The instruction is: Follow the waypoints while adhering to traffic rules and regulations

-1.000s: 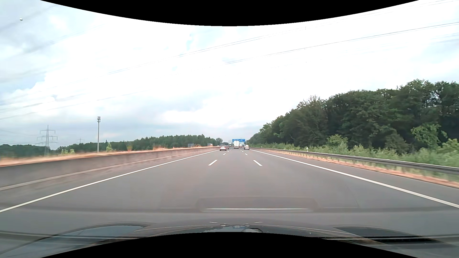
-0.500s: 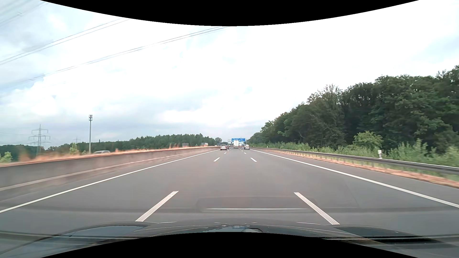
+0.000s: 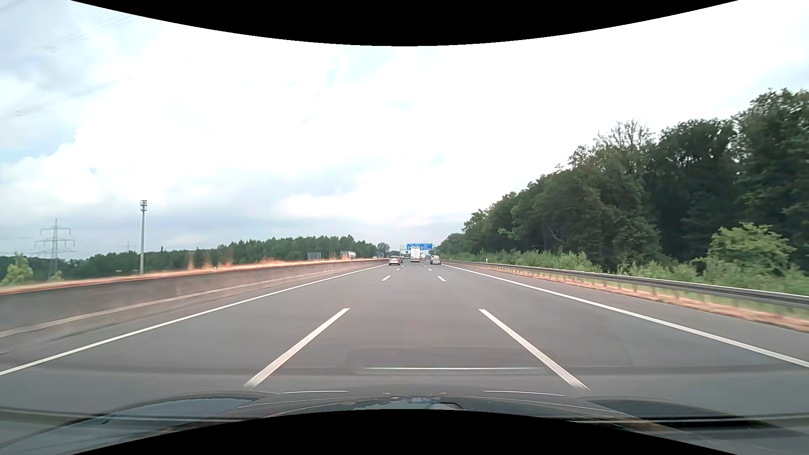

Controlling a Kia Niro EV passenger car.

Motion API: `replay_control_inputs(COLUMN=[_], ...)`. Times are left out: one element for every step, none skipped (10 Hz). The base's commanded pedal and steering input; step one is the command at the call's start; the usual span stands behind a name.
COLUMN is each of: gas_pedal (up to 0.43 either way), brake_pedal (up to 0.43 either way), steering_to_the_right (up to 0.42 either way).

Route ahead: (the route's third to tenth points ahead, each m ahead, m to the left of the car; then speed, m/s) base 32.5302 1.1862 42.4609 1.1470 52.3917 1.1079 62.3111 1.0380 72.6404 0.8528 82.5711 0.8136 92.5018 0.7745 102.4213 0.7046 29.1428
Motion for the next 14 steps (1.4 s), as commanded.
replay_control_inputs(gas_pedal=[0.248,0.248,0.248,0.248,0.248,0.248,0.248,0.248,0.248,0.248,0.248,0.248,0.248,0.248], brake_pedal=[0.0,0.0,0.0,0.0,0.0,0.0,0.0,0.0,0.0,0.0,0.0,0.0,0.0,0.0], steering_to_the_right=[-0.001,-0.001,-0.001,-0.001,-0.001,-0.001,-0.001,-0.001,-0.001,-0.001,-0.001,-0.001,-0.001,-0.001])
